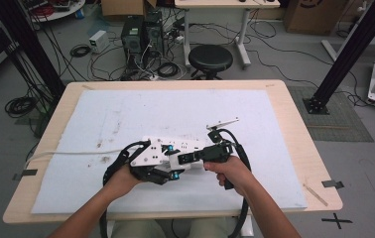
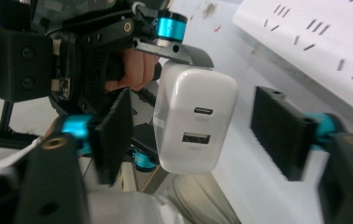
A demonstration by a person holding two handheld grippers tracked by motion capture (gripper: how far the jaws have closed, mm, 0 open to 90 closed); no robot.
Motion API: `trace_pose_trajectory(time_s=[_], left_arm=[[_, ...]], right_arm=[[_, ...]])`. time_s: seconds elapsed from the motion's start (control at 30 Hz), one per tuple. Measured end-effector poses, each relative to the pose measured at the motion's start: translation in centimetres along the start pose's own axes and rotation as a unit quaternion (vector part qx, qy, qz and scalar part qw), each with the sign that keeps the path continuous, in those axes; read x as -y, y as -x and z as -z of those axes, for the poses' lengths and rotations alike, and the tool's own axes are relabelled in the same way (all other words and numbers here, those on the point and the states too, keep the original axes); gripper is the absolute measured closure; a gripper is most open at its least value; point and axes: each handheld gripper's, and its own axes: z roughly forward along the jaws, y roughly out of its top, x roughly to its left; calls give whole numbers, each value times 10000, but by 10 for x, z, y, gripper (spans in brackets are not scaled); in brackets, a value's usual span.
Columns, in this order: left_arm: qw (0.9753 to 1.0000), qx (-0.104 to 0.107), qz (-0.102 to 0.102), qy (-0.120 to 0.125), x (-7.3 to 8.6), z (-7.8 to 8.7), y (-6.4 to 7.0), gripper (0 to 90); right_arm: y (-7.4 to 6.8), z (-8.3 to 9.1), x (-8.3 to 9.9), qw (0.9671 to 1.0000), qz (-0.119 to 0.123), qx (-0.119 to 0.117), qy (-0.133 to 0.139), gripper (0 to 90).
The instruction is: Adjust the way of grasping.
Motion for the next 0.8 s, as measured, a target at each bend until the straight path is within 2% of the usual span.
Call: trace_pose_trajectory(time_s=[0.07,0.17,0.3,0.37,0.4,0.47,0.5,0.57,0.6,0.63,0.7,0.77,0.8], left_arm=[[10000,24,-19,-1,0,1,0,425],[10000,23,-58,25,-1,1,1,425],[9997,-30,-227,-20,-1,2,3,425],[9998,-55,-202,-37,-1,2,3,424],[9999,-19,-139,-25,-1,1,3,413],[9999,-11,111,-62,-2,2,3,288],[9998,16,165,-85,-2,4,2,253],[9998,-22,182,-96,0,5,2,248],[9994,-92,336,-84,4,9,0,248],[9991,-143,402,-70,6,12,-2,243],[9980,-242,579,-33,11,16,-5,242],[9952,-320,920,120,15,20,-9,242],[9939,-372,1027,178,16,21,-10,242]], right_arm=[[0,-2,0,10000,-18,-44,-4,383],[1,-6,0,10000,-29,-30,-53,478],[1,-8,-1,9999,10,-136,-86,588],[1,-7,-1,9998,-25,-161,-87,596],[0,-7,-1,9999,-20,-103,-51,616],[-1,-6,0,9999,60,120,-17,626],[1,-4,1,9998,93,178,46,629],[1,-2,2,9997,111,193,100,630],[3,1,2,9994,186,195,194,631],[3,8,4,9984,320,323,334,631],[4,14,6,9973,421,422,422,632],[5,20,9,9955,573,530,540,633],[5,22,10,9942,664,592,612,632]])
